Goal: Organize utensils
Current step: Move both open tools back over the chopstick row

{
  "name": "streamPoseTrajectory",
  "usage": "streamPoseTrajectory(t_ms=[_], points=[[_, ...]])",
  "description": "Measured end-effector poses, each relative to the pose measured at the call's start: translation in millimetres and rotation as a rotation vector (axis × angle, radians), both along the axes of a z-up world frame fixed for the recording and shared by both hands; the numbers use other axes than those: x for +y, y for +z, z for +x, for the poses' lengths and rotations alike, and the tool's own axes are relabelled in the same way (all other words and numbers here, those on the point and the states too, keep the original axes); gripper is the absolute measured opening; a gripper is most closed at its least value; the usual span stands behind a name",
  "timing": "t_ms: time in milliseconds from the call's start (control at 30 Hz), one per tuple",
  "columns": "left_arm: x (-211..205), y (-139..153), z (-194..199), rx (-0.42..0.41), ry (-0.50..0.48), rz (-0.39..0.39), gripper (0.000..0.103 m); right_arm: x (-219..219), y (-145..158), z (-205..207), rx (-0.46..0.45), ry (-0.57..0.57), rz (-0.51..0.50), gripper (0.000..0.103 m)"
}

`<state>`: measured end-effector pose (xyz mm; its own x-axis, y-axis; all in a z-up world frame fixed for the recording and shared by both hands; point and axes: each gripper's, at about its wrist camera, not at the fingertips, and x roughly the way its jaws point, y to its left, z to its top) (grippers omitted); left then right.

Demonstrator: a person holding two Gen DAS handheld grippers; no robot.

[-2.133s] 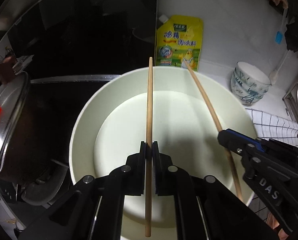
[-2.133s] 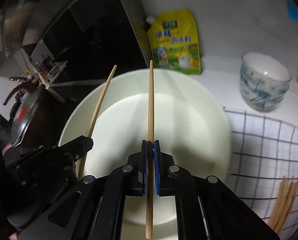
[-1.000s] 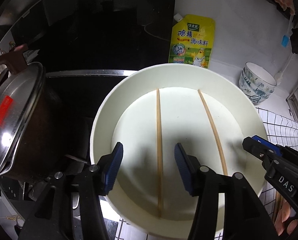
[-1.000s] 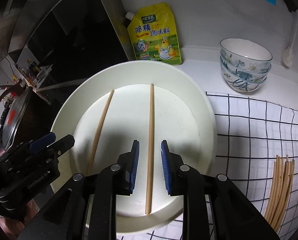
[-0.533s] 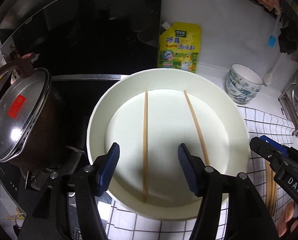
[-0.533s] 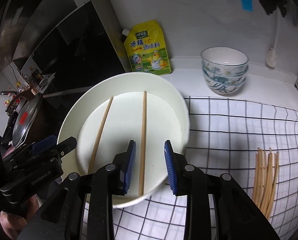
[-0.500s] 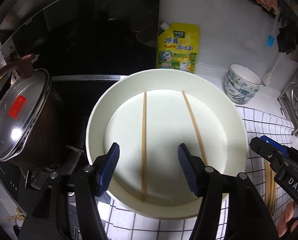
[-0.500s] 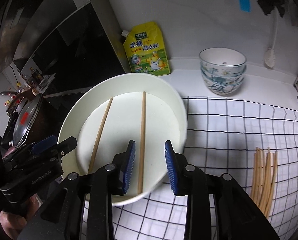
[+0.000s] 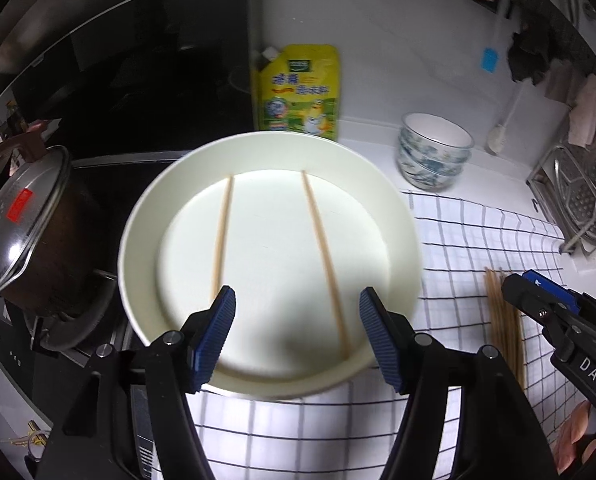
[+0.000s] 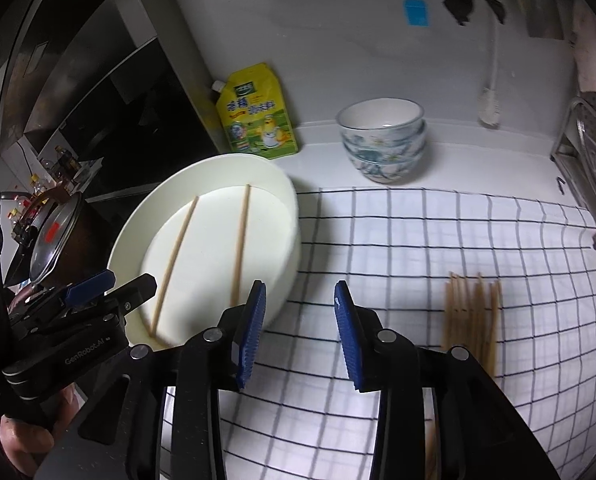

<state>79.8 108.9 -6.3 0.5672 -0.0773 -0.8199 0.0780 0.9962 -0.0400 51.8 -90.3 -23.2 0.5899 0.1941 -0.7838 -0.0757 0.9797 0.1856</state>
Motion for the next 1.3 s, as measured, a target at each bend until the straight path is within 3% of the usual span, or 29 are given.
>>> streamPoseTrajectory(t_ms=[500, 967, 1200, 1300], points=[[-90, -5, -22, 0.019, -0.110, -0.011, 0.066, -100, -4, -39, 0.026, -0.113, -0.006, 0.038], [-167, -25, -41, 0.064, -0.242, -0.005, 0.069, -190, -45, -78, 0.122, -0.251, 0.011, 0.040], [-188, -46, -47, 0.107, -0.266, 0.004, 0.070, -204, -62, -86, 0.157, -0.261, 0.011, 0.044], [-193, -54, -49, 0.117, -0.268, 0.011, 0.077, -203, -70, -87, 0.171, -0.249, 0.001, 0.047]])
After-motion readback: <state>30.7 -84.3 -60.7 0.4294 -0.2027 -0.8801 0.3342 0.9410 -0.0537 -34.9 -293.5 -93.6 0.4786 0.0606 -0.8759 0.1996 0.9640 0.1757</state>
